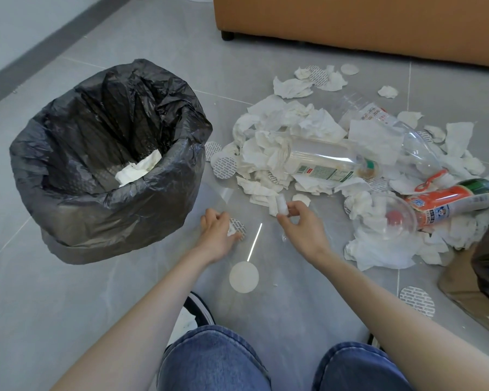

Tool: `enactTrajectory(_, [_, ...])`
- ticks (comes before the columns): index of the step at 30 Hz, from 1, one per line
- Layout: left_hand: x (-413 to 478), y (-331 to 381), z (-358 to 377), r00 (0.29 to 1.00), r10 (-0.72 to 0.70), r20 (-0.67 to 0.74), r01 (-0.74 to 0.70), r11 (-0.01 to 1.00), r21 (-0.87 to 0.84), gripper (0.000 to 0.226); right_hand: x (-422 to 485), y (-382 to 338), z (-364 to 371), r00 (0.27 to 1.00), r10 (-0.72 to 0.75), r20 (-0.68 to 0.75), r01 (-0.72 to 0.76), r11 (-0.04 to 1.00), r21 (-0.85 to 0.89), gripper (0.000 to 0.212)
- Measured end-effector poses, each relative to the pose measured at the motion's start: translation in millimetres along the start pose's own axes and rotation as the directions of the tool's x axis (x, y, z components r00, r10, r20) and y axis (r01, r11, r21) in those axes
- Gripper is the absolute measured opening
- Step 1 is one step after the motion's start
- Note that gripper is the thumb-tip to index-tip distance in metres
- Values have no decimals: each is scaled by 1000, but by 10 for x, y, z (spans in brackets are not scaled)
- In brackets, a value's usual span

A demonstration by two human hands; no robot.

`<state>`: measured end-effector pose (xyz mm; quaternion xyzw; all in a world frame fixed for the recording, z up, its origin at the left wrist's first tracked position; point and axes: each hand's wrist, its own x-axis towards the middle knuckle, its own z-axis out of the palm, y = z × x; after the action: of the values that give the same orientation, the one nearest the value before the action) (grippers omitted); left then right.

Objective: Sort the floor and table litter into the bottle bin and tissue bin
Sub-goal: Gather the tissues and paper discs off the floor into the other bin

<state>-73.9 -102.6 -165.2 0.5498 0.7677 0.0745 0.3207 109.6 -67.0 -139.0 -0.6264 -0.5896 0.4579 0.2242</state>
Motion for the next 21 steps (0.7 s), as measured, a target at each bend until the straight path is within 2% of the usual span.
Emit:
enactTrajectory(2, [-53, 125, -112, 996, 30, -86, -39, 993, -107, 32, 42, -37, -37, 999, -9, -43, 11, 998, 62, 22])
enactTrajectory(5, [-206, 494, -457, 955, 149, -257, -220, 935, -278, 21, 108, -155, -89, 996, -6, -91, 21, 987, 162, 27])
enactTrajectory(8, [-372, 875, -894, 848, 263, -459, -410, 876, -255, 20, 157, -319, -129, 992, -32, -123, 63, 964, 259, 19])
enactTrajectory(11, [-456, 993, -1316, 709, 257, -657, -440, 889, -128, 27, 162, -532, -142, 990, -60, -127, 96, 948, 303, 10])
enactTrajectory(14, [-478, 831, -1655, 582, 126, -804, -336, 937, -96, 34, 133, -778, -98, 987, -105, -121, 139, 938, 318, 12])
enactTrajectory(16, [-459, 634, -1793, 556, 20, -831, -216, 969, -121, 36, 114, -926, -45, 985, -133, -106, 161, 930, 331, 14])
enactTrajectory(19, [-390, 347, -1860, 655, -74, -752, 63, 997, -43, 43, 96, -1075, 33, 985, -152, -77, 170, 920, 353, 11])
enactTrajectory(21, [-358, 232, -1826, 725, -127, -677, 165, 986, -8, 52, 80, -1130, 63, 985, -158, -68, 172, 919, 355, 12])
